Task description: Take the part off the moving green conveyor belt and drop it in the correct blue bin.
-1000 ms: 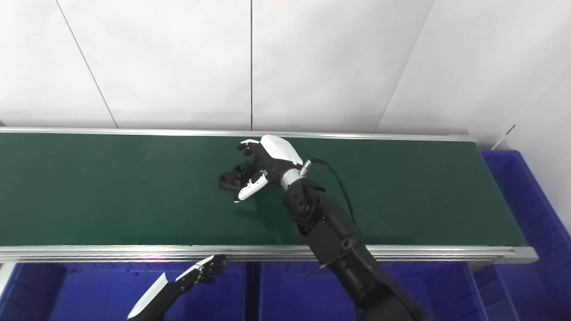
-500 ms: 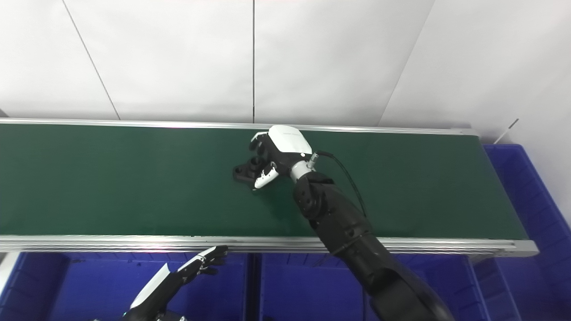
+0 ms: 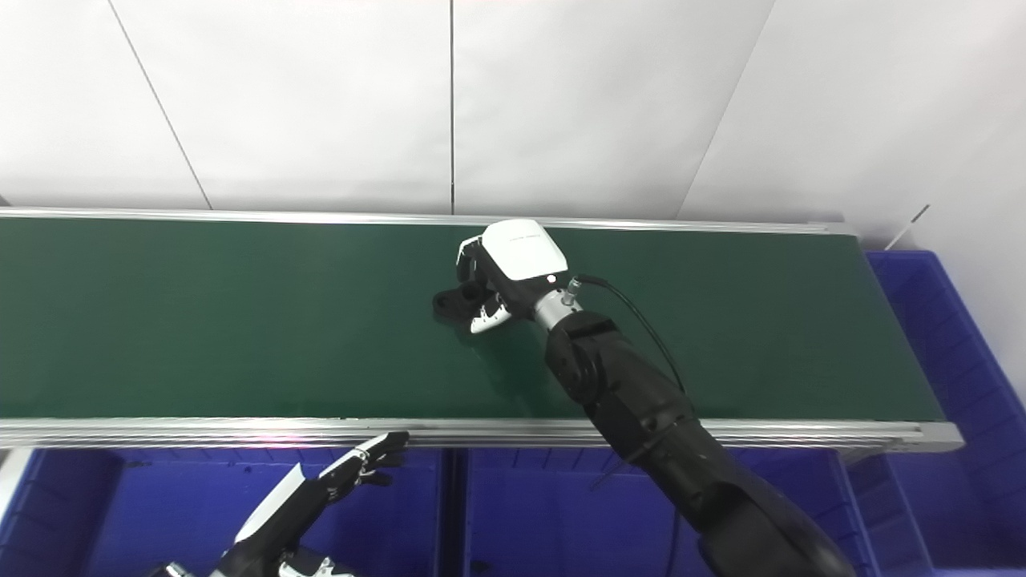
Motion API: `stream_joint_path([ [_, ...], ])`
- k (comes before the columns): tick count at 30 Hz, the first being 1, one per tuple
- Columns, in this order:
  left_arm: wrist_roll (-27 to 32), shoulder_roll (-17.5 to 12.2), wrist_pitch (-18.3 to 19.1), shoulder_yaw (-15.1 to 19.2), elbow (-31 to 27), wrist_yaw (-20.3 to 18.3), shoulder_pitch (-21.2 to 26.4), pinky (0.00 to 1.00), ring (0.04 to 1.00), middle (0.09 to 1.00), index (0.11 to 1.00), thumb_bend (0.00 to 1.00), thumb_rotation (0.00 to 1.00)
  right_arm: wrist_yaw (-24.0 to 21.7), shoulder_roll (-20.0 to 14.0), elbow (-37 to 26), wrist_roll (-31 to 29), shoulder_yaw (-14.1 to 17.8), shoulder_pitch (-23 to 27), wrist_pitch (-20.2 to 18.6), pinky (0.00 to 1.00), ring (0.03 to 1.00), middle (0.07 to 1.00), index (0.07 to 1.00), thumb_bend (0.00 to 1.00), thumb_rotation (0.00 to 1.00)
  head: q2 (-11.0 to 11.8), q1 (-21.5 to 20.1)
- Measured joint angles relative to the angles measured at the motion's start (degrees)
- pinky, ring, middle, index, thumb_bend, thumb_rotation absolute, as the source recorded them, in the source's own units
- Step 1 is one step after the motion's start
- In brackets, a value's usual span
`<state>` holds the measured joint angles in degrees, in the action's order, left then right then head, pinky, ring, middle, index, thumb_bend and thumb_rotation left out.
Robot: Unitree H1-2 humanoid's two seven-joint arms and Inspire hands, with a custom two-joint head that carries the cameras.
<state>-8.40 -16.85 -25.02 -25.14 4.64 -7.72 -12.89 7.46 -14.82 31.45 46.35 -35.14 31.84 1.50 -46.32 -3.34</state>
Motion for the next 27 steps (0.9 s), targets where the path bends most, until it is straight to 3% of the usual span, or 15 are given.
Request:
stream_joint_path([
  [5, 0.0, 0.0, 0.0, 0.4, 0.0, -0.3, 0.0, 0.79, 0.868, 0.908, 0.910, 0.88, 0.47, 1.0, -0.8, -2.0, 1.3, -0.3, -1.3, 0.4, 0.23, 0.440, 0.424, 0.527, 0.52, 0.00, -0.1, -0.2],
  [7, 0.0, 0.1, 0.0, 0.6, 0.0, -0.7, 0.0, 0.79, 0.870, 0.905, 0.911, 0.88, 0.47, 0.9, -1.1, -3.4, 1.4, -0.1, -2.2, 0.4, 0.22, 0.394, 0.491, 0.496, 0.52, 0.00, -0.2, -0.3],
  [10, -0.1, 0.3, 0.0, 1.1, 0.0, -1.1, -0.2, 0.80, 0.875, 0.909, 0.911, 0.88, 0.47, 1.0, -1.4, -6.0, 1.4, 0.5, -4.2, 0.5, 0.21, 0.392, 0.500, 0.488, 0.52, 0.00, -0.3, -0.4],
  [11, -0.1, 0.3, 0.0, 1.1, 0.0, -1.1, -0.2, 0.79, 0.874, 0.909, 0.910, 0.88, 0.47, 1.0, -1.5, -6.8, 1.2, 0.9, -5.0, 0.6, 0.19, 0.300, 0.485, 0.487, 0.53, 0.00, -0.3, -0.4],
  [14, -0.3, 0.4, 0.0, 1.4, -0.1, -1.1, -0.2, 0.80, 0.875, 0.909, 0.909, 0.88, 0.47, 0.3, -2.3, -10.6, 0.7, 2.4, -7.9, 0.8, 0.16, 0.234, 0.474, 0.486, 0.53, 0.00, -0.5, -0.4],
  [19, -0.3, 0.4, 0.0, 1.5, -0.1, -1.3, -0.1, 0.80, 0.875, 0.906, 0.910, 0.88, 0.47, -1.5, -3.8, -21.6, 0.2, 6.0, -14.0, 0.9, 0.20, 0.254, 0.474, 0.486, 0.53, 0.00, -1.1, -0.9],
  [27, -0.2, 0.1, 0.0, 1.7, -0.1, -1.5, 0.3, 0.80, 0.859, 0.896, 0.912, 0.87, 0.47, -3.4, -5.4, -30.0, -0.3, 10.2, -20.1, 1.0, 0.29, 0.359, 0.445, 0.522, 0.52, 0.00, -1.8, -1.5],
])
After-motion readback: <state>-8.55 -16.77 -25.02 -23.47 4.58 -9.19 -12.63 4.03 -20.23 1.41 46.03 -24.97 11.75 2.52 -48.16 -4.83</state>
